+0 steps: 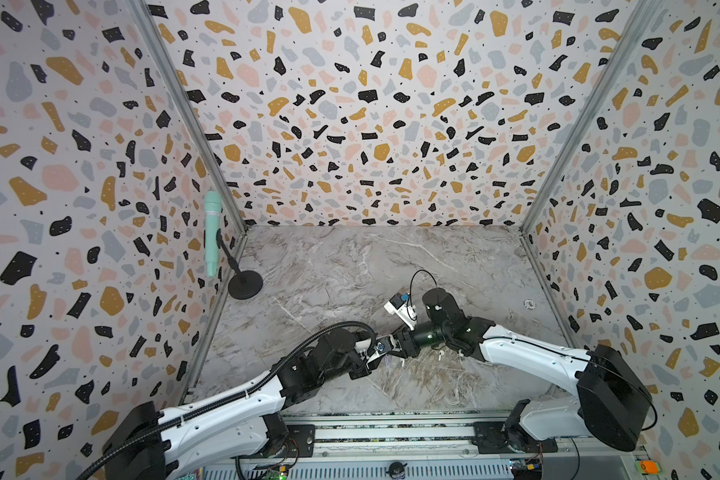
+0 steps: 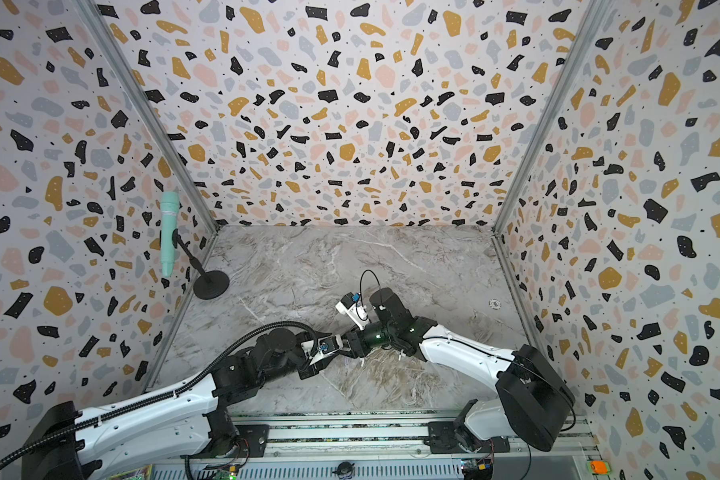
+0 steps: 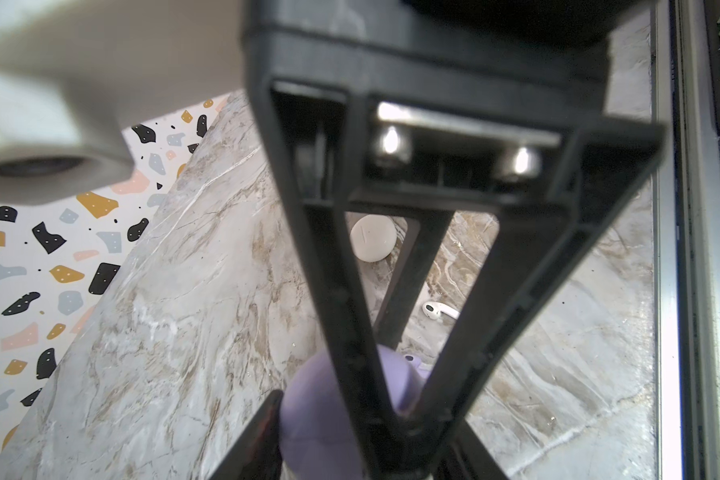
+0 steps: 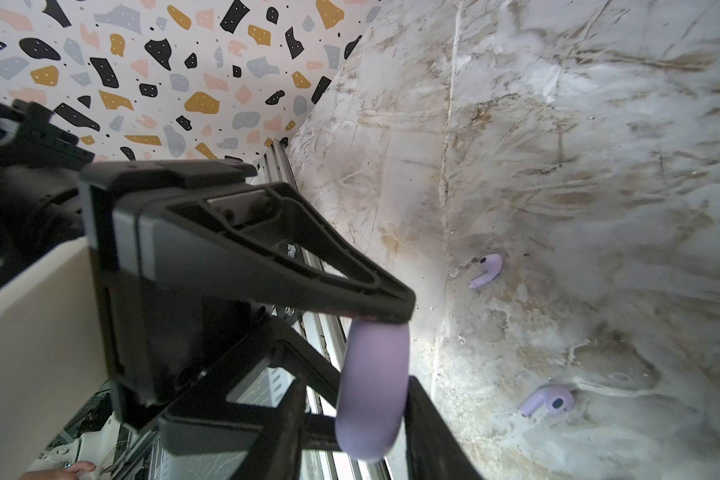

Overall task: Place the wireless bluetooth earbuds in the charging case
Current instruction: 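Close the right gripper on the lavender case held by the left gripper, then open the left gripper and draw it back from the case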

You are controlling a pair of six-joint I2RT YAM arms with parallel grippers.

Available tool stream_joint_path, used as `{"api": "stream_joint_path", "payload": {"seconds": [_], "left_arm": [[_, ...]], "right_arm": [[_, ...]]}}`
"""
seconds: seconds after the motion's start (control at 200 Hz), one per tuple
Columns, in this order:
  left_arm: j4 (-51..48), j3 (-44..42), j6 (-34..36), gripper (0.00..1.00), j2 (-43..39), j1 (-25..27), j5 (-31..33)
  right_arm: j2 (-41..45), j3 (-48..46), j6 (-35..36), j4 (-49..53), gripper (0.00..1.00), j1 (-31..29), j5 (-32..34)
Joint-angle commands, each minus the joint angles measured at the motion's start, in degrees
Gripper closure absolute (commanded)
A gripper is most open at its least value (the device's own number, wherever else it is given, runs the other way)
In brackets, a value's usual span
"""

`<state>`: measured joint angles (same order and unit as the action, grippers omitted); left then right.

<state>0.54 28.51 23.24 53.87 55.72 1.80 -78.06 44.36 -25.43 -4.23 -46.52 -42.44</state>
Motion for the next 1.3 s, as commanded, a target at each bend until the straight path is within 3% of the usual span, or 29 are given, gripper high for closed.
{"api": "stream_joint_path", "payload": {"seconds": [0.0,0.47,0.861,0.976,1.031,1.096,1.181,1.291], "left_arm": [[2.46,0.30,0.18,1.00,0.01,0.42,0.48],[2.62,0.22,0.00,1.00,0.05,0.52,0.56],[3.36,0.27,-0.03,1.00,0.41,0.55,3.05],[3.64,0.39,-0.31,0.82,0.36,0.54,3.04],[3.83,0.40,-0.46,0.66,0.37,0.53,3.07],[3.95,0.52,-0.75,0.57,0.36,0.59,3.38],[3.73,0.97,-1.01,0.32,0.29,0.55,3.56],[3.00,1.45,-1.06,0.06,-0.49,0.55,2.99]], "right_arm": [[0.13,2.40,0.43,-0.10,0.62,-0.41,-0.97],[-0.42,2.23,0.37,-0.67,0.66,-0.94,-1.21],[-0.60,2.18,0.26,-1.13,0.76,-1.10,-1.60],[-0.34,2.14,0.32,-1.00,0.82,-1.07,-1.60],[-0.20,2.14,0.37,-1.08,0.86,-1.16,-1.60],[-0.16,2.14,0.29,-1.13,0.91,-1.07,-1.60],[-0.07,2.22,0.29,-1.13,1.00,-1.11,-1.29],[0.53,2.51,0.32,-0.87,1.00,-1.03,-0.60]]}}
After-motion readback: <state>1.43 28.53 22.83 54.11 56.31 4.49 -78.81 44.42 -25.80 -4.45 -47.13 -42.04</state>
